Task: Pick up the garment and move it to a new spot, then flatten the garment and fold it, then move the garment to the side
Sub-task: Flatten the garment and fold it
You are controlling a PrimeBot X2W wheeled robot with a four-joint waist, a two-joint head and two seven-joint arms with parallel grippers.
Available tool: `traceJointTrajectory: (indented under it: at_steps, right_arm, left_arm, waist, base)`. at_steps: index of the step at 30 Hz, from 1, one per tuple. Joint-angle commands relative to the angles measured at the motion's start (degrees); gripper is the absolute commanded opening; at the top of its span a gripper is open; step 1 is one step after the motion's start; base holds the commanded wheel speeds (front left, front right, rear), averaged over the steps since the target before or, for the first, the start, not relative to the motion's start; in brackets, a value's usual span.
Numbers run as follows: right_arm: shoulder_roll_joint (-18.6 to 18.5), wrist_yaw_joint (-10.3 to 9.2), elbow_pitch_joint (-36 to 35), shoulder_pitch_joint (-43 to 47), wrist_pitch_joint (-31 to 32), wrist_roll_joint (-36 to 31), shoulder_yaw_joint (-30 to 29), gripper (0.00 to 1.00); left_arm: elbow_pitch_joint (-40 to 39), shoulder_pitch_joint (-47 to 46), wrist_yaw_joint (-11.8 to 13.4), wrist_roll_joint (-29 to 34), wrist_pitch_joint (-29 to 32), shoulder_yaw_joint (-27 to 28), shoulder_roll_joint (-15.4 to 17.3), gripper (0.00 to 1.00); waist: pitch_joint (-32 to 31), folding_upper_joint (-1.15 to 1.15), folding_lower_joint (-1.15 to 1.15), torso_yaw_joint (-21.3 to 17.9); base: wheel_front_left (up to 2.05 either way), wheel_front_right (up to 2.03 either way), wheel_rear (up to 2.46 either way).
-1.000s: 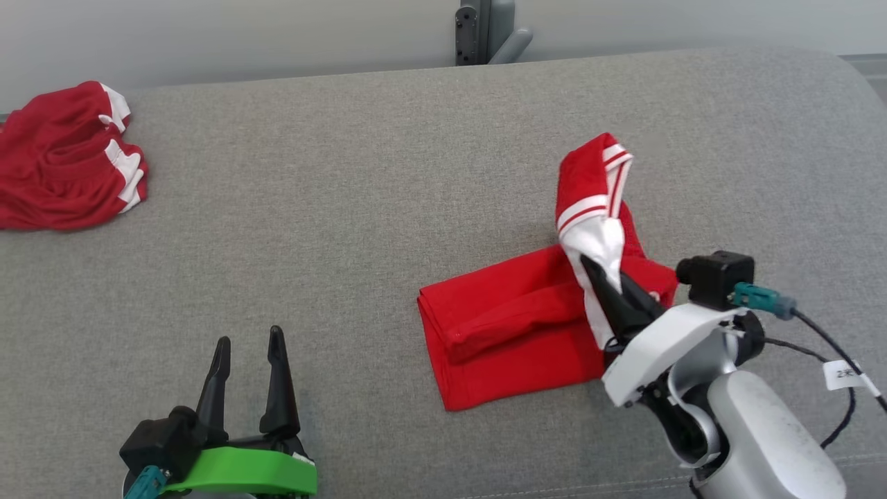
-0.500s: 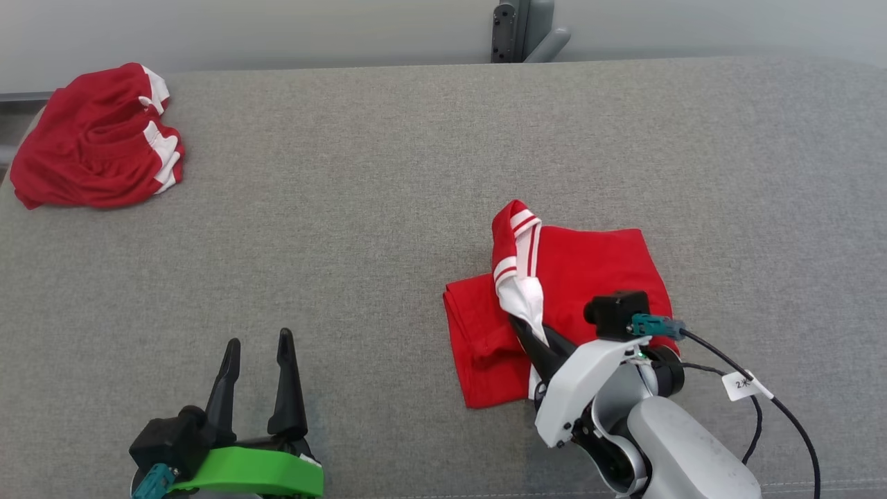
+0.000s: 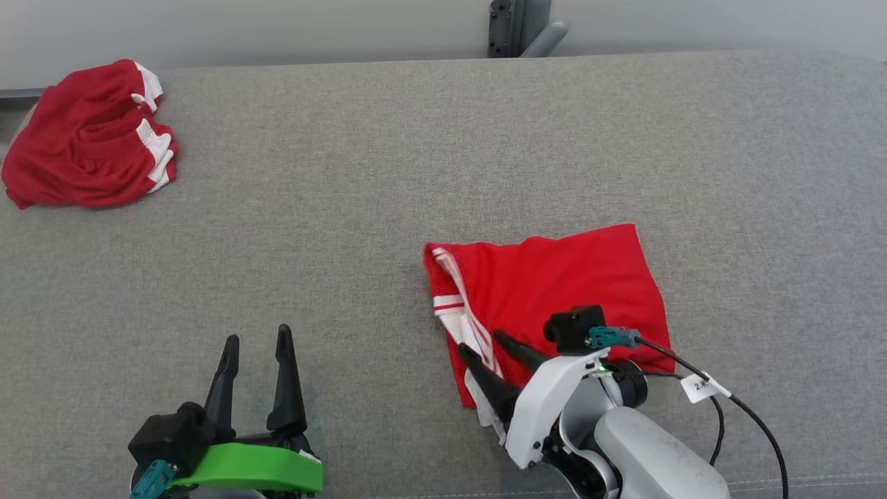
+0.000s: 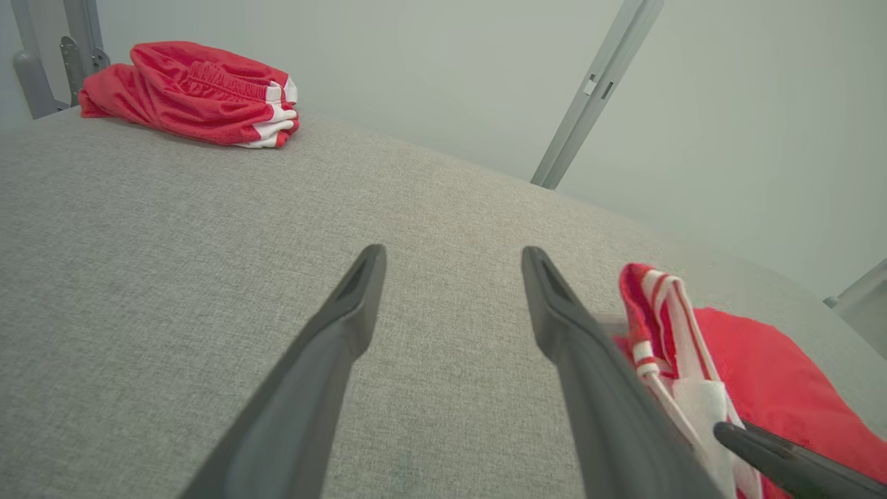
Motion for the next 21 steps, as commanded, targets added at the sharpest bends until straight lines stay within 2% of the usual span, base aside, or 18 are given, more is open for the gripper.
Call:
traceJointTrajectory:
  at_steps: [1, 5, 10, 15, 21]
  right_arm:
    - [-0.06, 0.0, -0.22, -0.85, -0.43, 0.48, 0.22, 1.0]
    - [-0.08, 0.0, -1.5, -1.36, -2.33, 1.83, 2.01, 1.0]
    - [-0.42, 0.0, -3.09, -2.41, -7.95, -2.91, 0.44, 1.0]
    - [-0.95, 0.0, -5.1, -1.08, -13.29, -9.53, -5.6, 1.0]
    - [-0.93, 0.0, -8.22, 2.4, -15.2, -16.0, -14.29, 1.0]
  left_arm:
    - [0.12, -0.7, -0.13, -0.3, -0.15, 0.07, 0.12, 1.0]
    - [0.19, -0.76, -0.19, -0.17, -0.18, 0.25, 0.35, 1.0]
    - [0.07, -0.83, -0.26, 0.47, -0.22, 0.08, 0.45, 1.0]
    - [0.33, -1.04, -0.6, 0.85, -0.24, -0.52, 0.42, 1.0]
    - [0.84, -1.14, -1.03, 1.17, -0.21, -1.74, 0.29, 1.0]
  waist:
    - [0.01, 0.0, 0.0, -0.17]
    - [-0.08, 0.0, 0.0, -0.87]
    - [-0.34, 0.0, 0.0, -1.84]
    - [-0.57, 0.0, 0.0, -2.74]
    - [-0.49, 0.0, 0.0, -3.6]
  base:
    - [0.0, 0.0, 0.0]
    - [0.0, 0.0, 0.0]
    - [0.0, 0.0, 0.0]
    - [0.0, 0.0, 0.0]
    - [0.0, 0.0, 0.0]
